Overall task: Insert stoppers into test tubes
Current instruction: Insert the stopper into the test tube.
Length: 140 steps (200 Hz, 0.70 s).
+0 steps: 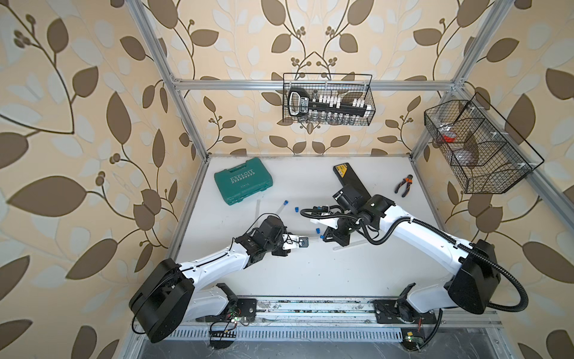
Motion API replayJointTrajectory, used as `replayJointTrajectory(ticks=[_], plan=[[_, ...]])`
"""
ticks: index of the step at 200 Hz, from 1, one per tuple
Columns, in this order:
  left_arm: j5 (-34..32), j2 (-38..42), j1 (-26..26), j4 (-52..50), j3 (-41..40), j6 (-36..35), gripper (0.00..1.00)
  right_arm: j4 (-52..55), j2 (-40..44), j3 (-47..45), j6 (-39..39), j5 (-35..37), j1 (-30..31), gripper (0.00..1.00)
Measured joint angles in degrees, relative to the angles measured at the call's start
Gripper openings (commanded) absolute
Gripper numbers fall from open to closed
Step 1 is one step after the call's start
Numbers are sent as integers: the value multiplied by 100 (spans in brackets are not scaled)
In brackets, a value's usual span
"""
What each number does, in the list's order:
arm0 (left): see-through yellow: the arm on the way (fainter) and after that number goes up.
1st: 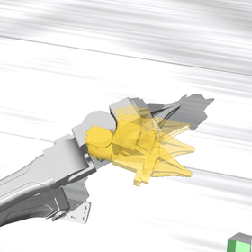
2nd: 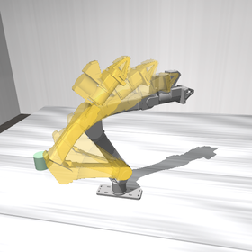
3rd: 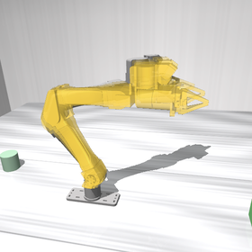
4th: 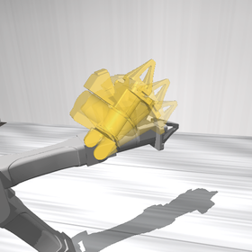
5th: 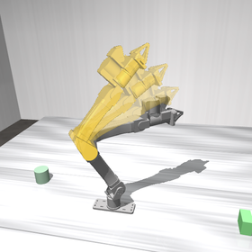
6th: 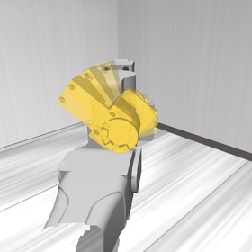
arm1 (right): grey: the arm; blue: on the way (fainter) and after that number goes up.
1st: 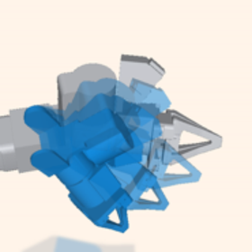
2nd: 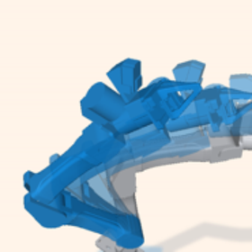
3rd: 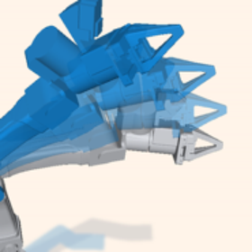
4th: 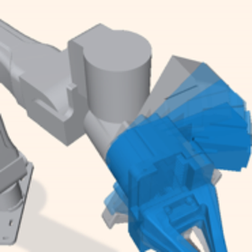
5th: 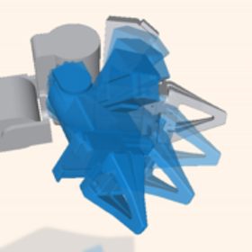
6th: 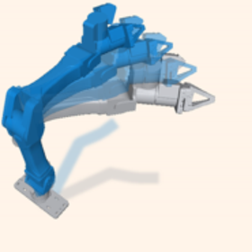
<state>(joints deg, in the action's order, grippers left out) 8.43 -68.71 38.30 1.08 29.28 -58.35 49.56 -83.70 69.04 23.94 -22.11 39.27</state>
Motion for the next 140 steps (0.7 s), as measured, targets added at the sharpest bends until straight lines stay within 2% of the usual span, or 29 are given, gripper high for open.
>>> replayJointTrajectory(ticks=[140], plan=[[11,48,37,-4,20,7,0,7,-203,11,-39,24,149,0]])
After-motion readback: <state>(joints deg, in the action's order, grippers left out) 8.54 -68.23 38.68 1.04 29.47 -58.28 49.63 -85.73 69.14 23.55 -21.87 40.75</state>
